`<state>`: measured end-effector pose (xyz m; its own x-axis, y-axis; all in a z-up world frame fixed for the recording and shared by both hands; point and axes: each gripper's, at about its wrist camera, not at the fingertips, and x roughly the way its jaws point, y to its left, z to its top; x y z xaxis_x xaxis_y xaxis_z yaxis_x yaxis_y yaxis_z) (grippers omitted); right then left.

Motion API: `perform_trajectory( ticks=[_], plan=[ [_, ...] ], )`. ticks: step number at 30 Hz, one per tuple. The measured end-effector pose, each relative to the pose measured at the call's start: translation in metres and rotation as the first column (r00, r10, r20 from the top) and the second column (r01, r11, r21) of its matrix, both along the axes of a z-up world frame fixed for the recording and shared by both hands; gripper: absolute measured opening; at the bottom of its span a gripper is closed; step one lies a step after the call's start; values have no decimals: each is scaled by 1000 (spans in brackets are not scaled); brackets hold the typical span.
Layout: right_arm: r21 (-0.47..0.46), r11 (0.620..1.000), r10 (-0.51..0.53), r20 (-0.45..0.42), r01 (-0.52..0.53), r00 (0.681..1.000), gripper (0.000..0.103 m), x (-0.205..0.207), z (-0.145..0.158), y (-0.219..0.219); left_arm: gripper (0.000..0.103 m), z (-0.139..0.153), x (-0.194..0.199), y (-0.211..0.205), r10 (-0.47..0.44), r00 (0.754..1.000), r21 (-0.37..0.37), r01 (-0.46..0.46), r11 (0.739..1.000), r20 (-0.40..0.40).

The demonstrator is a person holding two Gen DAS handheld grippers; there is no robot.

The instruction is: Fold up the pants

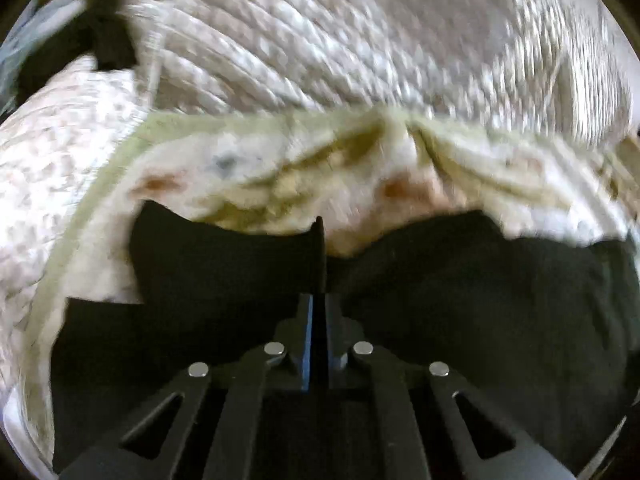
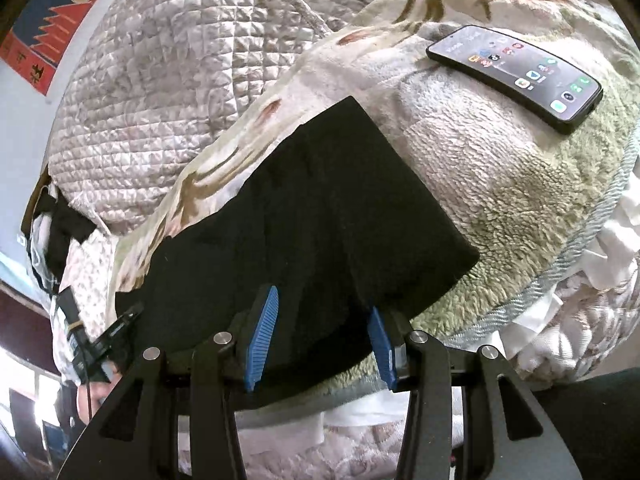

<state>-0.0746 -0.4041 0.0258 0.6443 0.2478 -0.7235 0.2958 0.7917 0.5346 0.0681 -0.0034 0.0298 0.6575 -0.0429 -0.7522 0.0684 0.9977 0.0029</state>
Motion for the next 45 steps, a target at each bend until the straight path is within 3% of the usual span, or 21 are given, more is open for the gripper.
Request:
perform_trajectory(
  ticks=[4, 8, 11, 17, 22, 27, 29, 31, 33, 36, 41, 45],
  plan=[
    [11, 1000, -14, 18, 13, 1000, 43, -1, -1, -4, 4, 35, -47, 51, 149, 981, -84, -139, 987, 124],
    [17, 1000, -24, 25, 24, 999, 40, -3, 0, -5, 4, 44, -96, 109, 318, 937, -166, -294, 941, 147],
    [6, 1000, -23, 25, 23, 999, 40, -3, 1, -4, 4, 31, -123, 137, 385, 917, -226, -356, 907, 102],
    [-9, 1000, -22, 18, 22, 1000, 40, 0, 2, -2, 6, -2, -129, 161, 459, 888, -358, -437, 825, -28],
    [-4, 999, -36, 26, 36, 999, 40, -1, 4, -1, 34, -14, -127, 168, 463, 882, -458, -447, 769, -82],
    [-9, 997, -70, 46, 70, 997, 40, -2, 6, -2, 33, -14, -114, 168, 475, 877, -450, -455, 768, -76],
    [-8, 997, -73, 39, 73, 997, 39, 0, 4, -4, 27, -12, -110, 165, 476, 877, -416, -458, 786, -67],
    [-3, 996, -84, 31, 84, 996, 23, 0, 2, -6, 12, -12, -107, 165, 478, 876, -398, -463, 792, -67],
    [6, 996, -89, 32, 89, 996, 14, 0, 0, -10, 7, -11, -105, 165, 478, 876, -393, -463, 795, -67],
    [25, 996, -92, 36, 91, 995, 10, -1, -1, -13, 5, -6, -105, 161, 475, 879, -370, -458, 808, -50],
    [70, 995, -80, 93, 73, 992, 8, -11, 24, -16, 3, 18, -127, 164, 493, 870, -380, -458, 804, -6],
    [33, 996, -83, 2, 83, 997, 8, -6, 12, -18, 3, 12, -137, 162, 490, 872, -327, -469, 821, -20]
  ],
)
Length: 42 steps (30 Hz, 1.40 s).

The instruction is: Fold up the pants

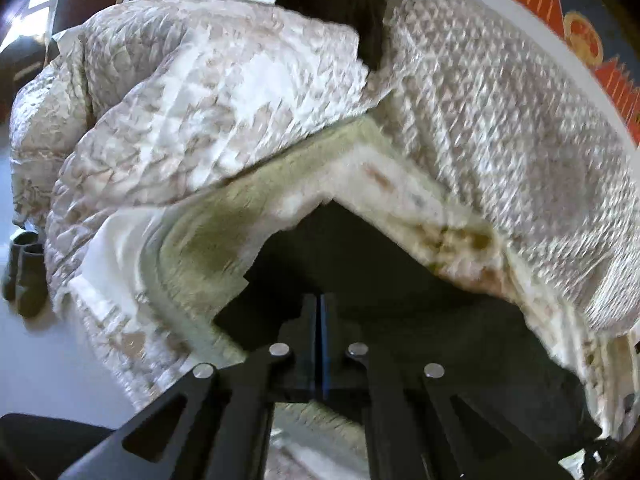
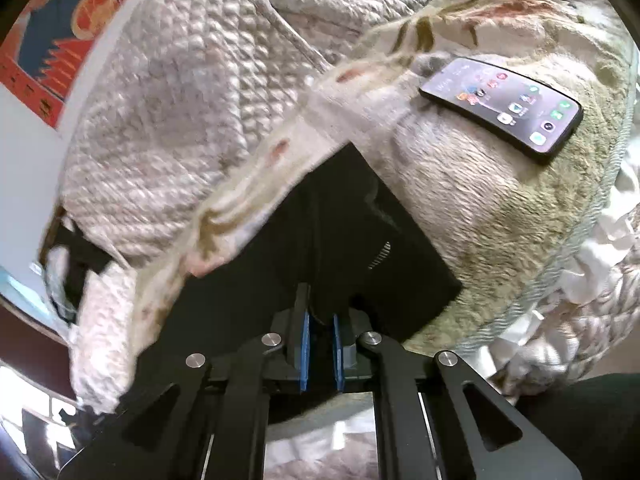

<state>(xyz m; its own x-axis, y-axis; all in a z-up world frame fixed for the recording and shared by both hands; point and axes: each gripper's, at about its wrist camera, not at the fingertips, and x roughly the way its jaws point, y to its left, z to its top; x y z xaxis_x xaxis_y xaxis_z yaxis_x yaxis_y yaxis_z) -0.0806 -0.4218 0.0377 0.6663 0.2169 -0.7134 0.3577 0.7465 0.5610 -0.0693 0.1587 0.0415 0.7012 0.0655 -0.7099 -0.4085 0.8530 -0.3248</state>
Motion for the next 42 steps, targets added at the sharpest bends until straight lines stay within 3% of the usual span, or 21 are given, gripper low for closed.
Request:
perform_trajectory(
  ticks=[2, 8, 10, 12, 14, 16, 19, 23, 26, 27, 28, 30, 32, 35, 37, 38, 40, 42],
  plan=[
    [25, 1000, -17, -51, 18, 999, 8, 0, -15, -2, 3, -15, -2, 0, 2, 999, -15, -2, 1000, -47],
    [-33, 999, -18, -69, 16, 997, 9, 0, -4, 2, 5, -13, 0, -2, -25, 998, 19, 27, 999, -60],
    [-113, 993, -48, -70, 39, 996, 19, -6, 9, 5, 8, -5, -2, 0, 10, 998, 54, -6, 999, -58],
    [-184, 981, -68, -34, 61, 997, 23, -15, 26, 5, 9, 6, -8, 6, 63, 997, 109, -58, 992, -42],
    [-264, 961, -84, -1, 81, 996, 24, -19, 40, 7, 16, 19, -11, 11, 99, 995, 137, -97, 986, -13],
    [-317, 946, -59, 32, 66, 998, 24, -15, 50, 13, 35, 28, -8, 10, 77, 997, 129, -78, 989, 16],
    [-346, 938, 41, 55, -20, 998, 24, 3, 54, 29, 53, 31, 12, -8, -54, 998, 86, 51, 995, 36],
    [-346, 909, 241, -20, -233, 970, 24, 47, 38, 55, 53, 11, 61, -32, -229, 972, -12, 228, 973, -57],
    [-363, 882, 303, -54, -301, 951, 24, 72, 33, 66, 53, 9, 89, -28, -203, 974, 77, 210, 975, -97],
    [-376, 872, 318, -50, -313, 947, 24, 81, 34, 68, 56, 9, 96, -22, -173, 979, 109, 184, 977, -107],
    [-388, 862, 333, -47, -325, 942, 24, 88, 36, 72, 66, 9, 103, -16, -162, 980, 133, 177, 975, -114],
    [-404, 849, 355, -40, -340, 934, 24, 102, 38, 78, 69, 0, 119, -11, -155, 973, 171, 184, 968, -169],
    [-422, 838, 368, -32, -346, 929, 27, 109, 36, 82, 69, -15, 132, -12, -164, 955, 225, 221, 949, -245],
    [-447, 831, 347, -49, -331, 937, 27, 117, 25, 83, 63, -24, 129, -25, -157, 954, 344, 242, 907, -257],
    [-442, 845, 301, -74, -302, 951, 27, 119, 13, 76, 17, -23, 131, -33, -145, 957, 404, 240, 883, -251],
    [-437, 855, 271, -85, -281, 959, 27, 120, 9, 71, 11, -24, 135, -35, -116, 961, 440, 221, 870, -252],
    [-407, 882, 215, -99, -237, 972, 27, 121, 1, 57, 10, -23, 138, -30, -76, 968, 444, 179, 878, -240],
    [-421, 882, 183, -112, -213, 977, 27, 122, -1, 51, 10, -23, 139, -29, -72, 970, 443, 171, 880, -231]
  ],
)
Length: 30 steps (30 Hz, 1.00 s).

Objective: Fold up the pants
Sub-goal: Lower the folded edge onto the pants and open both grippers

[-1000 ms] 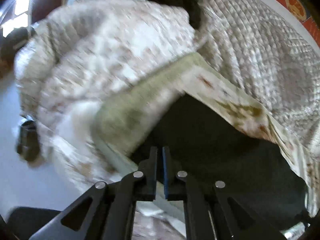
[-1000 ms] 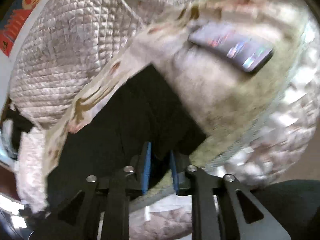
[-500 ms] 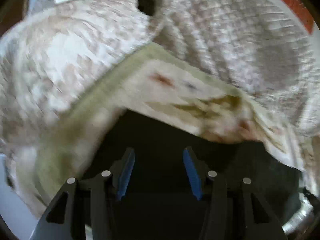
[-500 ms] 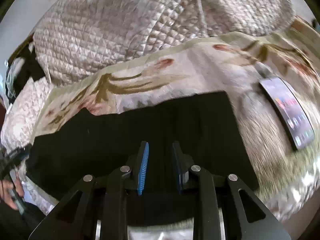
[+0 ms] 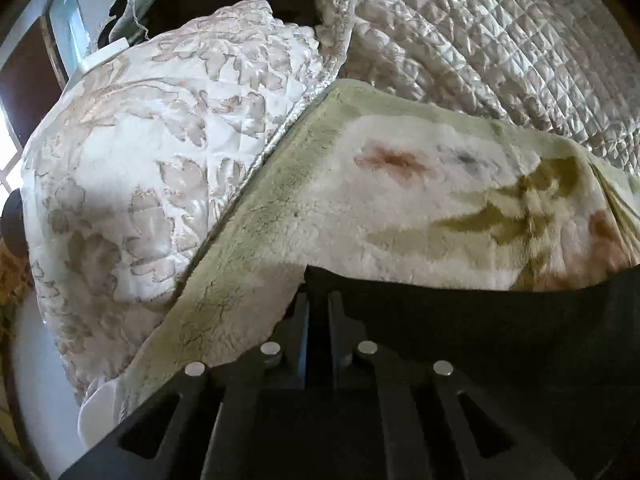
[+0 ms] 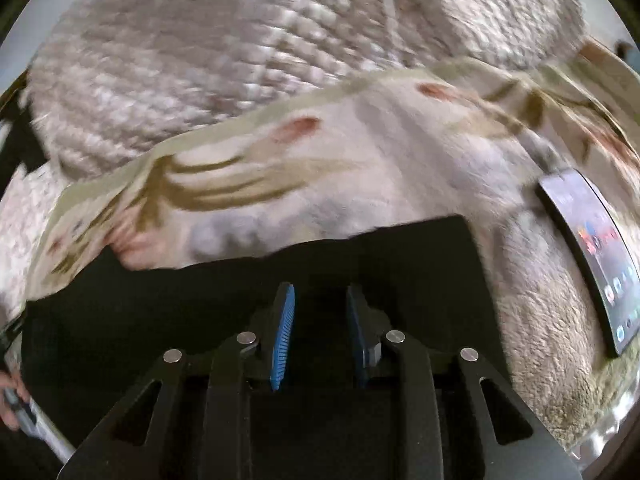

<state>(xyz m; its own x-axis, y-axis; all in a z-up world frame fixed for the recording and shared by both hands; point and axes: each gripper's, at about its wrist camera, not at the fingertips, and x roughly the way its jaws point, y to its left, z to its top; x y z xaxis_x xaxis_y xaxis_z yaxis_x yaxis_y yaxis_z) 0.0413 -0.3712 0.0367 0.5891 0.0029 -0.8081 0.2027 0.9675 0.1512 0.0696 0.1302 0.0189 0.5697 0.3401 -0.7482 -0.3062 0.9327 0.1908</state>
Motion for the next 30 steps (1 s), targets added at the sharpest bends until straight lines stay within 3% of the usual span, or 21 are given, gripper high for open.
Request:
perform_trajectory(
  ticks=[3, 7, 9, 11, 13, 17, 20, 22, 24, 27, 30],
  plan=[
    [-2, 1000, 3, 35, -3, 999, 27, -3, 7, 1, 12, 7, -2, 1, 15, 999, -49, -13, 999, 33],
    [-47, 998, 43, 96, -38, 994, 27, -5, 16, 10, 17, 28, -19, -3, 16, 990, -126, 2, 992, 142],
    [-67, 997, 30, 56, -26, 998, 27, 2, 7, 6, 27, 34, -27, -9, -21, 981, -162, 52, 985, 192],
    [-9, 1000, -10, 3, 10, 1000, 27, 9, -6, -7, 34, 35, -33, -20, -76, 974, -184, 117, 976, 215],
    [39, 999, -39, 33, 37, 999, 27, 5, -1, -15, 34, 31, -31, -31, -118, 973, -204, 159, 966, 201],
    [-22, 999, -36, 110, 38, 993, 27, -8, 16, -10, 34, 26, -38, -50, -194, 964, -220, 232, 947, 181],
    [-46, 994, -100, 52, 102, 994, 30, -7, 6, -25, 38, 23, -51, -55, -213, 961, -247, 253, 935, 177],
    [17, 991, -135, 7, 135, 991, 32, -4, -4, -41, 41, 15, -57, -56, -209, 966, -267, 243, 933, 149],
    [39, 987, -157, 28, 156, 987, 32, -9, 2, -43, 41, 4, -60, -54, -201, 975, -288, 220, 932, 94],
    [2, 996, -94, 75, 94, 993, 32, -24, 18, -24, 41, 5, -73, -56, -191, 977, -270, 210, 940, 95],
    [-19, 1000, 12, 124, -10, 992, 32, -42, 27, 6, 41, 9, -89, -52, -166, 979, -306, 194, 932, 117]
  ],
)
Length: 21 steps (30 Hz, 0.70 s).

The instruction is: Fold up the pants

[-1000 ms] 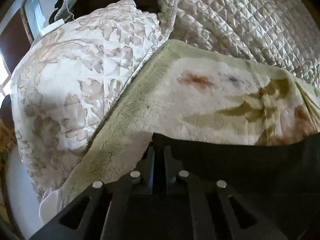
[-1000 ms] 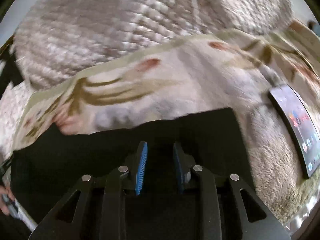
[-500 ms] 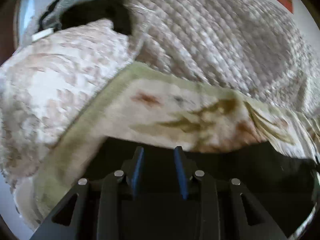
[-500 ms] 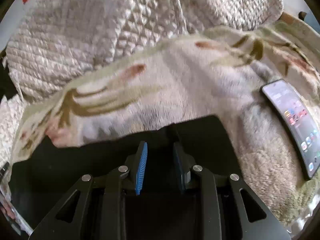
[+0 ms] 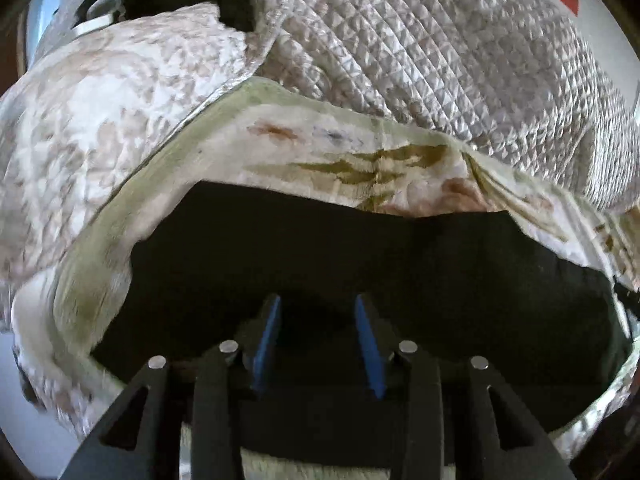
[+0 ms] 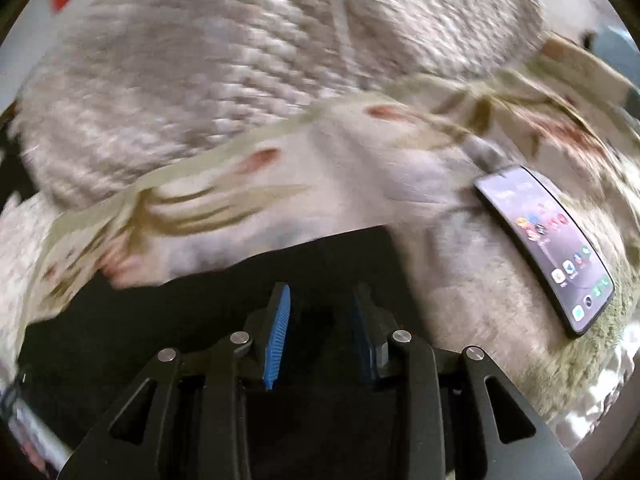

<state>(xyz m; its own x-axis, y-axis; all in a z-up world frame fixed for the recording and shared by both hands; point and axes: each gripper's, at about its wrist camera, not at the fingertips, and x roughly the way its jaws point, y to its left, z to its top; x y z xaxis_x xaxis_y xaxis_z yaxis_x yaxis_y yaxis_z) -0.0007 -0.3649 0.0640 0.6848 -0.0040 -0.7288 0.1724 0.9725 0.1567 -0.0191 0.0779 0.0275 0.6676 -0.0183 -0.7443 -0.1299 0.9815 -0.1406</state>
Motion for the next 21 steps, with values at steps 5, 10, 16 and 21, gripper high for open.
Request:
perform_trajectory(
  ticks=[5, 10, 16, 21],
  plan=[
    [-55, 980, 191, 8, -190, 982, 32, -41, -12, 61, 48, 3, -34, -8, -6, 999, -21, 7, 1000, 41],
    [-104, 955, 274, -44, -277, 961, 42, -64, -39, 89, 52, -12, -56, -18, -9, 1000, 2, 9, 1000, 11],
    [-100, 951, 292, -27, -293, 956, 57, -65, -44, 93, 63, -15, -65, -29, 5, 999, 56, -7, 998, 39],
    [-130, 945, 298, -22, -299, 954, 59, -71, -44, 99, 65, -11, -63, -34, -8, 999, 97, 5, 995, 35]
  ],
)
